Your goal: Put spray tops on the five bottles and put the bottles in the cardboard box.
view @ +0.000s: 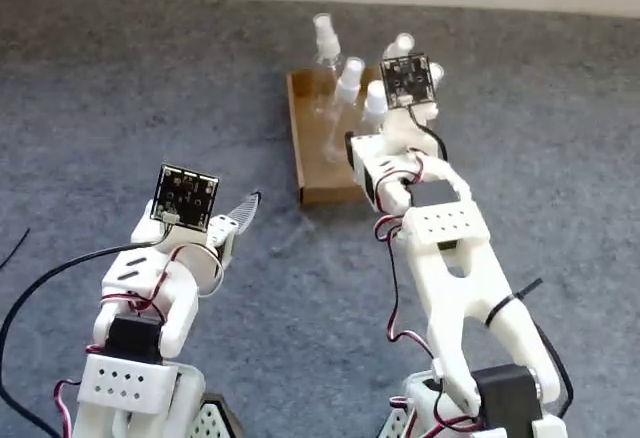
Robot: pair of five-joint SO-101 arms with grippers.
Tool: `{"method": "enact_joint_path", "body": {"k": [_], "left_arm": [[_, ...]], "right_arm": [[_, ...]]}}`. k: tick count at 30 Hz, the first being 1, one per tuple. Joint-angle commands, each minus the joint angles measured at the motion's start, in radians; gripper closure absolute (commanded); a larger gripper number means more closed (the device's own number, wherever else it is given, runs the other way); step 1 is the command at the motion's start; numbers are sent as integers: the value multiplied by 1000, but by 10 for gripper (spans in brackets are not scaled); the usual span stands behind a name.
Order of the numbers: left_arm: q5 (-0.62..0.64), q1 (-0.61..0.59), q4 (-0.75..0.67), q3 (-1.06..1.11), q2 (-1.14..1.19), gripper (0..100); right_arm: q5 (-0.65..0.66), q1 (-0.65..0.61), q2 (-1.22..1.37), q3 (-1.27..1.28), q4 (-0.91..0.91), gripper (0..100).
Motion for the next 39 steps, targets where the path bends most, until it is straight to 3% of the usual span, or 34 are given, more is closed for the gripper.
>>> {"method": "enact_joint_path", "body": {"k": [1,39], "left_arm": [[12,16,-21,-4,2,755],[15,18,-21,-8,2,755]], "right_arm": [[3,16,5,-51,-25,994],[-51,12,58,-45,-82,994]]}}
